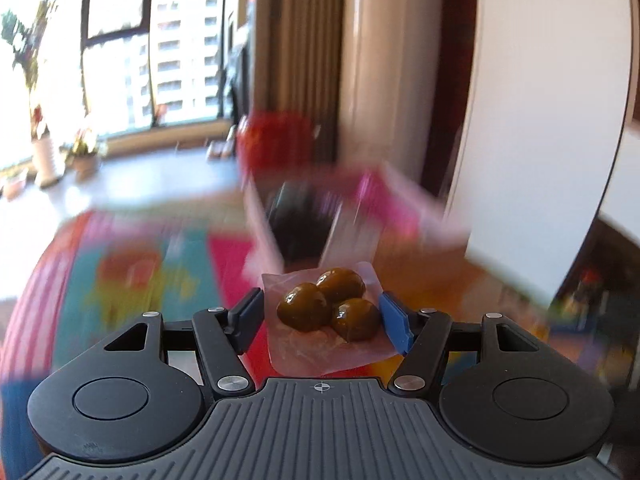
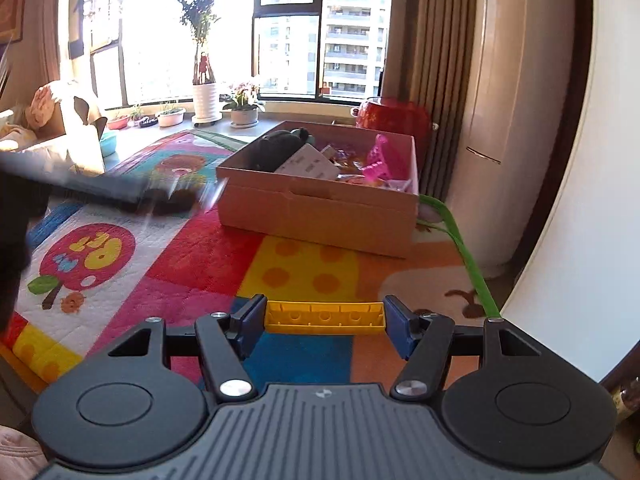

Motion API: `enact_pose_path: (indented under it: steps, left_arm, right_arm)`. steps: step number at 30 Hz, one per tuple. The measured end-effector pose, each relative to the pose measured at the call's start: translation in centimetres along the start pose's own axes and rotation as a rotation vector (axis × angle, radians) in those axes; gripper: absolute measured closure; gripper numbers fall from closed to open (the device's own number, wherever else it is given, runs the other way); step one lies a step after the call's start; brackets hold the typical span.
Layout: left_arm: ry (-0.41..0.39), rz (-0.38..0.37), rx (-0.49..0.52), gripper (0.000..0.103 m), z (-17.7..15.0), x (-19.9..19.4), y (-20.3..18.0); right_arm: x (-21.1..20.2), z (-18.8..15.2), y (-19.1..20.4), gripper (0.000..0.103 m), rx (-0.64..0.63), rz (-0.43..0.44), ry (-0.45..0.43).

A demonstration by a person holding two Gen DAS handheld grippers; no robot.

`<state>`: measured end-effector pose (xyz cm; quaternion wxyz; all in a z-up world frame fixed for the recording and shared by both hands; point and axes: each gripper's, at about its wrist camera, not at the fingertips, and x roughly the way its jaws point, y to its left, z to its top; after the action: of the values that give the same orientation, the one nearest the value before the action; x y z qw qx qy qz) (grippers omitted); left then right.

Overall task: Organize objects
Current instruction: 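Drop the yellow brick into the box with the right tool while the left tool drops the tray in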

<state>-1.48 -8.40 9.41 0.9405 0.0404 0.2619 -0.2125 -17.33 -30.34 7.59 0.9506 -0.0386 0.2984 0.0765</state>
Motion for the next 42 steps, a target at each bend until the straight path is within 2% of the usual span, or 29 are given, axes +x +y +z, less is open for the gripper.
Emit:
enact_pose_path:
  steps: [3,4,6,8,11,15,21,25,29,31,33,36,39,42]
  left_arm:
    - [-0.101,-0.064,-0.022,0.034,4.9,2.5,-0.9]
    - [-0.119,-0.063,-0.042,0.033,6.2,3.9,-1.0]
    - [-0.093,-0.027,-0.076,0.035,7.8,6.6,-1.0]
    - [-0.081,-0.014,-0.106,0.038,7.9,8.1,-0.8]
    - [-0.086,-0.024,-0.126,0.038,6.1,7.6,-0.2]
    - [-0.079,-0.031,-0.132,0.038,1.9,4.4,1.1]
    - [0.001,-0.029,-0.185,0.038,-4.2,0.5,3.7]
    - [0.022,-0.023,-0.25,0.038,-6.4,-0.3,5.6]
    - [0.05,-0.026,-0.275,0.038,-6.7,0.2,6.1]
    - [0.053,-0.043,-0.285,0.038,-6.8,0.2,6.3]
    - [0.06,-0.057,-0.281,0.038,-6.7,0.2,6.2]
    - [0.081,-0.064,-0.254,0.038,-7.2,-0.1,5.8]
    - [0.095,-0.055,-0.27,0.038,-7.6,0.8,6.2]
    - [0.062,-0.062,-0.321,0.038,-6.6,1.2,6.7]
  right_arm:
    - [0.2,0.0,-0.6,0.04,0.028,0.001,0.001]
    - [0.4,0.1,-0.7,0.04,0.034,-0.003,0.006]
    - [0.8,0.3,-0.7,0.04,0.039,-0.015,0.015]
    - [0.9,0.3,-0.8,0.04,0.04,-0.024,0.018]
    - [1.0,0.0,-1.1,0.04,0.046,-0.018,0.024]
    - [2.0,-0.3,-1.6,0.04,0.047,-0.007,0.061]
    - [2.9,1.1,-1.6,0.04,0.059,0.019,0.095]
    - [2.8,5.1,-2.0,0.04,0.1,0.046,0.045]
    - [4.2,11.9,-2.8,0.038,0.183,0.044,-0.058]
    - [5.9,15.0,-3.1,0.015,0.204,0.02,-0.087]
    - [7.7,16.8,-3.8,0.015,0.232,-0.011,-0.078]
    - [8.9,16.1,-4.8,0.015,0.251,-0.034,-0.043]
    - [8.8,13.1,-5.8,0.015,0.25,-0.035,-0.012]
    - [7.9,9.7,-5.2,0.015,0.172,-0.014,0.015]
